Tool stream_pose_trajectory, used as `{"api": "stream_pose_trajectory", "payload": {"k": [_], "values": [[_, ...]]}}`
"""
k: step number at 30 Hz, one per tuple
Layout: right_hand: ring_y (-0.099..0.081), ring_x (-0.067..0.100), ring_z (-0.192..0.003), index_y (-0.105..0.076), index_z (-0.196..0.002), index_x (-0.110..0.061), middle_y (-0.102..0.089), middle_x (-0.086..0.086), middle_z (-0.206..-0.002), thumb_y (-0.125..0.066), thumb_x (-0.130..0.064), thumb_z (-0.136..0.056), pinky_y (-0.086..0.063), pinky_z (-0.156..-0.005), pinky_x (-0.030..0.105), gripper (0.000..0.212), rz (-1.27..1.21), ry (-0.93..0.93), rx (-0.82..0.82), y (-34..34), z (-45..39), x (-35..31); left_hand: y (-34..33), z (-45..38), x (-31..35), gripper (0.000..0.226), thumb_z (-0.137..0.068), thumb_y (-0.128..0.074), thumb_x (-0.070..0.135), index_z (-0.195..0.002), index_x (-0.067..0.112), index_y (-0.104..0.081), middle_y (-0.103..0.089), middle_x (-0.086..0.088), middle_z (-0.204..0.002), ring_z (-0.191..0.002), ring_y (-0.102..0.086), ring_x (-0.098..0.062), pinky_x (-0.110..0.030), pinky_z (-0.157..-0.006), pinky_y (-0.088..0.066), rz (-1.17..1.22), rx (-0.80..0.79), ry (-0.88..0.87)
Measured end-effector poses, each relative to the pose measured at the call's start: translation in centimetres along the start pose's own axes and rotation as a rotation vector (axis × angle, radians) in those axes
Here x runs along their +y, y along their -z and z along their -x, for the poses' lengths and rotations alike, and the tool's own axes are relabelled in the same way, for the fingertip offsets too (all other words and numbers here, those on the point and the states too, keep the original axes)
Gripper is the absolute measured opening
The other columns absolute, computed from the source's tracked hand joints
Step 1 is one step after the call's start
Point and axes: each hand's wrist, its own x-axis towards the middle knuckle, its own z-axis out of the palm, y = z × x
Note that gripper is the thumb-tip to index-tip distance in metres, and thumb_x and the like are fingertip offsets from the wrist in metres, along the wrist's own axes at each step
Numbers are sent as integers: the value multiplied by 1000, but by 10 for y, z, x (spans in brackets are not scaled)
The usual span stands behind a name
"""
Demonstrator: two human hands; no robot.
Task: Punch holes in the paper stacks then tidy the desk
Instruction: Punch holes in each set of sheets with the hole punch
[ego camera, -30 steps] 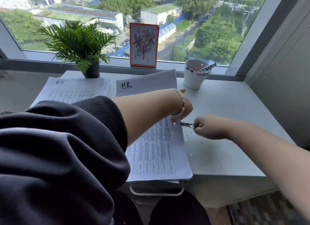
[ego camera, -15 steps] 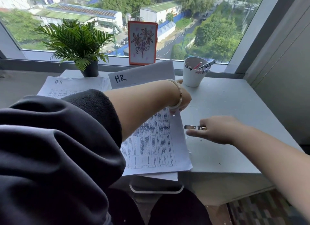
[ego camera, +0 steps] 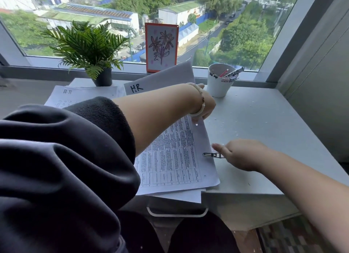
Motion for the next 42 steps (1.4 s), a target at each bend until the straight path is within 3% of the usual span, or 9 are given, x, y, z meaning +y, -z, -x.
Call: {"api": "stream_pose_trajectory", "payload": {"k": [2,5,8,13,18,22,24,34,42], "values": [[-53,26,-85,-54,-74,-18,-57,1,-82,-8,-60,-97,-46,-82,36,67,-5,17,-2,1,2,1,-3,-1,-1,22,-85,-66,38,-74,20,-60,-52,5,-70,-102,-52,-22,-31,-75,-21,2,-19,6],[-51,25,-86,-53,-75,-20,-53,-2,-79,-10,-59,-98,-44,-78,34,62,-7,33,-37,3,3,1,-4,-2,1,18,-85,-65,41,-81,24,-65,-60,4,-84,-108,-51,-22,-27,-69,-25,-15,-8,-8],[-52,25,-88,-59,-86,-17,-55,0,-87,-14,-56,-99,-41,-76,33,61,15,58,-72,2,4,-1,-4,-3,0,18,-88,-62,44,-80,28,-57,-55,6,-93,-119,-39,-20,-31,-84,-27,-37,56,22],[-53,26,-82,-60,-85,-14,-56,1,-80,-14,-52,-101,-42,-74,33,62,48,53,-53,0,7,-2,-5,13,-12,18,-78,-64,43,-75,26,-60,-52,4,-77,-105,-45,-24,-35,-79,-39,-6,-98,100],[-51,26,-84,-54,-83,-21,-64,4,-98,-13,-46,-102,-40,-72,33,53,132,62,34,-2,12,-5,2,12,15,18,-84,-63,36,-75,21,-57,-49,6,-69,-89,-50,-24,-43,-100,-35,-103,-67,-33],[-59,28,-100,-59,-93,-23,-66,3,-110,-13,-42,-102,-42,-77,33,51,192,93,150,-1,13,-3,-5,11,62,41,-84,-63,47,-118,24,-63,-62,8,-99,-99,-55,-21,-34,-83,-42,-154,-110,-187],[-60,28,-100,-51,-84,-25,-66,2,-108,-12,-41,-102,-42,-76,32,46,201,101,164,-4,13,-1,-12,6,82,46,-89,-56,47,-126,20,-60,-58,6,-97,-97,-55,-19,-33,-86,-42,-206,-134,-265],[-59,27,-104,-47,-81,-26,-65,4,-110,-14,-34,-103,-45,-80,33,41,203,121,180,-16,19,-1,-21,3,96,34,-89,-63,37,-113,14,-66,-62,3,-91,-84,-53,-15,-25,-77,-42,-101,-129,-276],[-59,27,-102,-51,-87,-23,-65,5,-110,-16,-32,-103,-41,-73,31,40,212,89,184,-19,22,-2,-25,-7,96,19,-87,-65,33,-75,19,-58,-46,9,-64,-80,-51,-16,-28,-80,-44,-130,-151,-312]]}}
